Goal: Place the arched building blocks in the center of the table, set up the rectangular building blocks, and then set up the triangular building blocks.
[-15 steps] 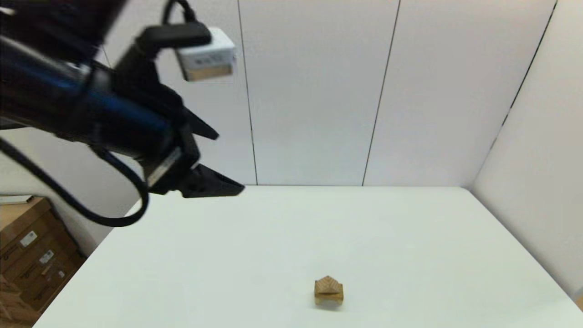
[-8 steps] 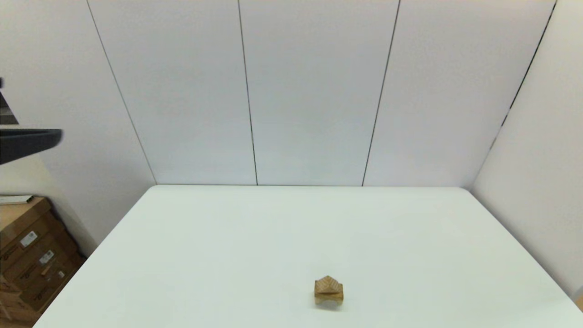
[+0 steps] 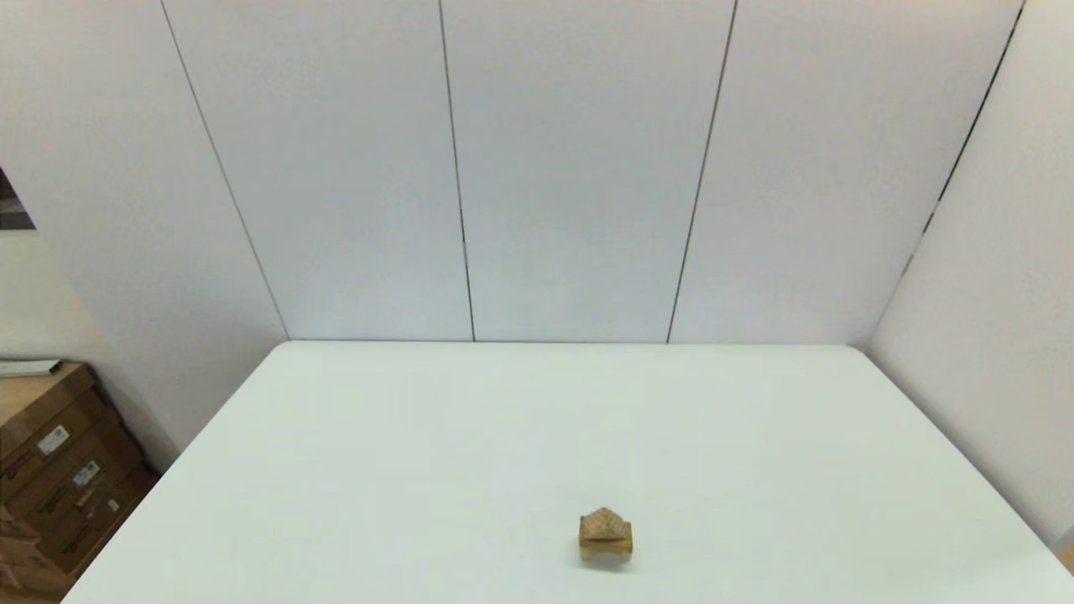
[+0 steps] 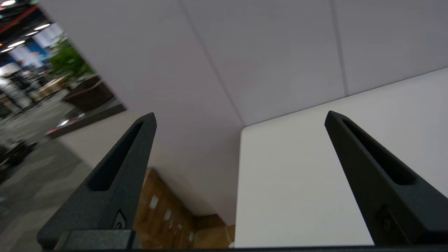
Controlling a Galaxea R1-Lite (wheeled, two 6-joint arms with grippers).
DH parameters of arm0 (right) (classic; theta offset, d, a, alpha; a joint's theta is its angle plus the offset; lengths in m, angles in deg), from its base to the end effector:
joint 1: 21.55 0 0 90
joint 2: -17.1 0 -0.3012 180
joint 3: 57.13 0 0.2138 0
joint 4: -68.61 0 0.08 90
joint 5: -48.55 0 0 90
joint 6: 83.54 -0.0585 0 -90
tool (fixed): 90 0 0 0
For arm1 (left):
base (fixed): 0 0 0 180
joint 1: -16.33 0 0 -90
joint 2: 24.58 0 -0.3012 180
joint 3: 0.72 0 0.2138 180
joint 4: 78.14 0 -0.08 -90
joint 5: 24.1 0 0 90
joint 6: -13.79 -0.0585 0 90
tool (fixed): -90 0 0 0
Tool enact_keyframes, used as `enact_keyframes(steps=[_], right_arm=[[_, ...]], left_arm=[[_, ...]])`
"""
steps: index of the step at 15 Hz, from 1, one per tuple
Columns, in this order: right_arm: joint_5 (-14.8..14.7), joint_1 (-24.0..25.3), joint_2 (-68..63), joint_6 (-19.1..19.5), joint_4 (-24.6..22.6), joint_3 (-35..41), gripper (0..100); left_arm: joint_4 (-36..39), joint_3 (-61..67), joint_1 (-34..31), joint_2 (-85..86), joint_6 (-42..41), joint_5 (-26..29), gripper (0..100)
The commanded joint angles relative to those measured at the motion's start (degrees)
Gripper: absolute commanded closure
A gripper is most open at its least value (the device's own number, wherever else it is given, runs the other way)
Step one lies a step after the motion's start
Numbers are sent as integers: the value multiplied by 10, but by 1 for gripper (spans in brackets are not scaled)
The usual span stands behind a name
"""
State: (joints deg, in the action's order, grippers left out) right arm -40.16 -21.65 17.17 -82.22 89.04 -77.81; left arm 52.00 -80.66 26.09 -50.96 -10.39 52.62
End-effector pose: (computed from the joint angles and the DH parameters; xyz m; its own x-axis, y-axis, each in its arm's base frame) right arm 0.0372 0.0013 0.0762 0.9998 0.0208 0.0056 -0.0206 0.9995 -0.0232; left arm -0.0038 0.0143 0.3147 0.9961 0.0617 0.0628 -0.0816 0.9149 0.3952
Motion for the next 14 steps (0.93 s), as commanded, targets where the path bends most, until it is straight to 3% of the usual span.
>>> enact_keyframes(steps=[1, 5, 8, 12, 14], right_arm=[[0, 0, 0, 0, 0, 1, 0], [0, 0, 0, 0, 0, 1, 0], [0, 0, 0, 0, 0, 1, 0], [0, 0, 0, 0, 0, 1, 0], [0, 0, 0, 0, 0, 1, 0]], left_arm=[[2, 131, -104, 169, -53, 3, 0], [2, 254, -100, 264, -38, 3, 0], [41, 329, -100, 264, 26, 11, 0], [179, 479, -100, 264, 72, 82, 0], [258, 554, -100, 264, 66, 89, 0]])
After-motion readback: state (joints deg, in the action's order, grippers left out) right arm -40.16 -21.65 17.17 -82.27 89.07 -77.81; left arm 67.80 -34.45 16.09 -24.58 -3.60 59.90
